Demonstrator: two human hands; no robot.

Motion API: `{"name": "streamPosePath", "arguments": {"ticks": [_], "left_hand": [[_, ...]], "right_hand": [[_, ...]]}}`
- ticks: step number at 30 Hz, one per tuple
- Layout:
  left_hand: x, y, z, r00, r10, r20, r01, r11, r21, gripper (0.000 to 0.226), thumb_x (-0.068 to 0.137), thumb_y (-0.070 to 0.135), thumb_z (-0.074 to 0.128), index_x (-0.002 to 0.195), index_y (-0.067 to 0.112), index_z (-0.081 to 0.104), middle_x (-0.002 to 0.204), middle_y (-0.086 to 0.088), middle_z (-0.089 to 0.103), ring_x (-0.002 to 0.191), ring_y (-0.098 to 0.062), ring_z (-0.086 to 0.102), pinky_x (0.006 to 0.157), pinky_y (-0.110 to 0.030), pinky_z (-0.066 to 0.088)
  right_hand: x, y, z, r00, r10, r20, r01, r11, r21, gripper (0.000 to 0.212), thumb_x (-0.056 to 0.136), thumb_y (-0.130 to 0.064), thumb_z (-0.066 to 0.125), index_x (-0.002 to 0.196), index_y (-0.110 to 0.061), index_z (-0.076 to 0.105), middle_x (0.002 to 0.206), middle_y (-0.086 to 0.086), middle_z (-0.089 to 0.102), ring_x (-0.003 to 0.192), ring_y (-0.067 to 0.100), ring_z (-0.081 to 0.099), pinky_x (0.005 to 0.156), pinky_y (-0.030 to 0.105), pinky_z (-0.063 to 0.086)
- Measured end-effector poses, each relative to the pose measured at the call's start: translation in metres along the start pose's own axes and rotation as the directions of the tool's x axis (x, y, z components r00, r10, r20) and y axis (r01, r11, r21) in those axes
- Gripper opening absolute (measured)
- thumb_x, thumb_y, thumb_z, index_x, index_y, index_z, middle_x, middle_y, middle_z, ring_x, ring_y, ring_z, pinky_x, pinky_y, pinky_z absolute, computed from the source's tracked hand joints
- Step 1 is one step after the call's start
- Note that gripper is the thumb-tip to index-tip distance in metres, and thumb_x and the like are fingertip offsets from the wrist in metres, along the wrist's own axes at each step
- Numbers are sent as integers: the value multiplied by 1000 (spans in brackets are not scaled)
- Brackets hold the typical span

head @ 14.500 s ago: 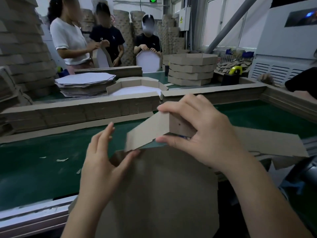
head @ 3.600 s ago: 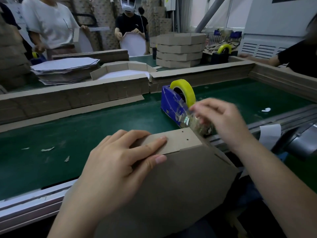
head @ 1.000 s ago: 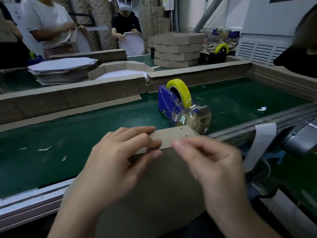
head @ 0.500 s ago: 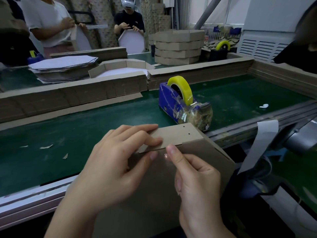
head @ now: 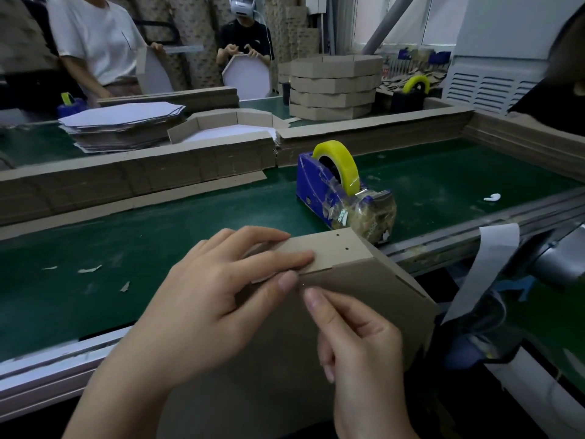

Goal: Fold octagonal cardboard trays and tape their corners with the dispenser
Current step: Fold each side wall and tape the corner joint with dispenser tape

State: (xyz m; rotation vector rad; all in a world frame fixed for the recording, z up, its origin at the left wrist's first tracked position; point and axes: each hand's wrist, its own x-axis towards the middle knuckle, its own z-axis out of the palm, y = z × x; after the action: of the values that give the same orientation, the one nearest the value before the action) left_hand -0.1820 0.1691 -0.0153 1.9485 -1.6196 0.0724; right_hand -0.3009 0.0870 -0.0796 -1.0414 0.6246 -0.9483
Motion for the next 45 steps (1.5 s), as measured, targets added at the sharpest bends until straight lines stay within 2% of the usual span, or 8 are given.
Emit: {"name": "streamPosePath", "arguments": {"ticks": [9,24,28,32,34,37,41,45], "left_hand": [[14,20,17,962,-104,-251,136,984,113,24,82,52,55,73,34,68,94,18,67,84,-10,63,64,-31,47],[11,10,20,961,26,-275,24,984,178,34,85,52,50,79,30,75,94,10,70,83,-18,67,57,-40,53],[9,8,18,963,22,-269,46,969,243,28,82,54,57,84,31,74,96,12,69,84,-16,67,56,-35,52],[2,7,18,971,-2,-239,71,958,278,29,81,54,57,93,33,72,101,15,66,88,-15,65,59,-28,45],[0,8,19,979,-5,-204,75,938,338,37,81,57,53,100,31,71,104,12,65,90,-17,65,60,-28,45],[-4,5,18,983,-7,-182,84,902,423,42,74,53,70,106,25,70,104,6,65,88,-23,66,60,-32,46],[-6,9,7,988,-12,-156,83,885,458,43,76,61,63,101,27,65,102,8,63,82,-21,63,66,-28,39],[-1,26,2,985,34,-168,35,919,393,41,85,62,44,111,38,65,102,12,64,85,-18,65,52,-33,50]], "right_hand": [[1,2,3,997,70,30,-73,993,93,32,49,-43,72,70,-20,80,35,-2,34,29,5,23,33,14,19],[4,10,-19,952,273,140,-254,957,-138,34,54,-36,82,65,-4,75,32,5,29,27,17,28,34,19,23],[1,12,-29,982,-155,109,171,972,-161,35,71,-49,66,69,-15,74,36,-5,39,33,11,37,40,18,30],[25,-11,-38,688,-710,154,675,546,-496,18,90,-31,55,98,-31,72,84,-16,57,78,8,56,70,16,40],[43,-19,-43,701,-676,227,629,437,-642,32,89,-39,53,118,-32,64,109,-12,55,106,11,52,88,15,38],[60,-24,-47,882,-366,299,468,593,-655,55,79,-64,46,125,-37,58,123,-20,52,123,5,44,106,31,38],[50,-21,-42,831,-394,393,547,443,-711,66,80,-68,45,130,-26,58,124,-17,51,122,9,44,103,43,38],[48,-36,-45,787,-390,478,616,467,-634,56,86,-60,47,127,-25,62,120,-18,56,120,7,49,100,28,39]]}}
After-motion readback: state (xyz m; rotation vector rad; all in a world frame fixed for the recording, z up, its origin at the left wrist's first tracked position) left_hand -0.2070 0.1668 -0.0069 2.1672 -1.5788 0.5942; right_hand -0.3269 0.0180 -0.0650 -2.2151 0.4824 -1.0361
